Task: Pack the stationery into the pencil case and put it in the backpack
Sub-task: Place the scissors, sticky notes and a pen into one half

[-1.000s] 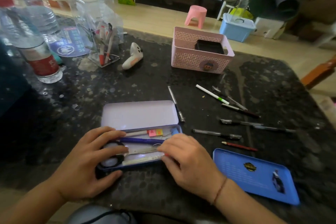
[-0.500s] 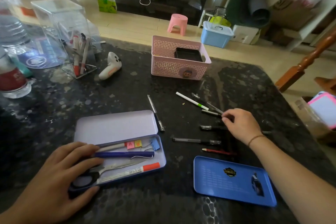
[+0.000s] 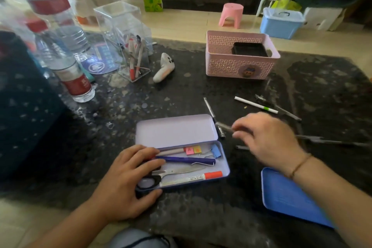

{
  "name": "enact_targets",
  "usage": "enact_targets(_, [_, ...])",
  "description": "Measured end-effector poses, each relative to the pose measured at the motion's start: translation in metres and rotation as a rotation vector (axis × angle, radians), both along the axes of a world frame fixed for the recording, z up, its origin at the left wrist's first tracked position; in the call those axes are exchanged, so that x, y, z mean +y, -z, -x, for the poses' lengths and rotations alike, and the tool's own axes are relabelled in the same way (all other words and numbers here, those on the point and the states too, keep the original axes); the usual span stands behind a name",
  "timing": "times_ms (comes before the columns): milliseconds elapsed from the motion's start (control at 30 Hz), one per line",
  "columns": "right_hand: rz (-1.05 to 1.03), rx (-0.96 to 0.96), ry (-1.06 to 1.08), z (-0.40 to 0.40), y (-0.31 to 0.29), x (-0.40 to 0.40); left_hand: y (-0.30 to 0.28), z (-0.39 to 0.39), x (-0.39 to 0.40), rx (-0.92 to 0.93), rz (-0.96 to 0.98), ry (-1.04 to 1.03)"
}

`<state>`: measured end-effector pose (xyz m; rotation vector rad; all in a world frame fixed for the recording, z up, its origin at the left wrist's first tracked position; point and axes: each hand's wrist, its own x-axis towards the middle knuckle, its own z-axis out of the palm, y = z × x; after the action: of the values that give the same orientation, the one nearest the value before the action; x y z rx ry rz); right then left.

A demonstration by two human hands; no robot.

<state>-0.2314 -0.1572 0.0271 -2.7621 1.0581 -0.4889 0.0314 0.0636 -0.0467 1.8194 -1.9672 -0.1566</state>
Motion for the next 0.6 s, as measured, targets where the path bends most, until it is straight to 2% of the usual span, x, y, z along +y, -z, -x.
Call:
enact_targets(67, [-0.031, 0.018, -0.178, -0.029, 0.009, 0.050, -0.001, 0.001, 0.000, 0.006, 0.003, 0.002])
enact_targets(133, [0.018, 0.048, -0.264, -0.050, 0.025, 0.075, -0.002, 0.001, 0.000, 0.013, 0.005, -0.002])
enact_targets(333, [0.006, 0.035, -0.215, -0.071, 0.049, 0.084, 0.001, -0.001, 0.001, 0.034, 0.013, 0.004])
enact_targets(600, [-0.017, 0.021, -0.160, -0.069, 0.046, 0.075, 0.002, -0.002, 0.002, 0.048, 0.017, 0.002])
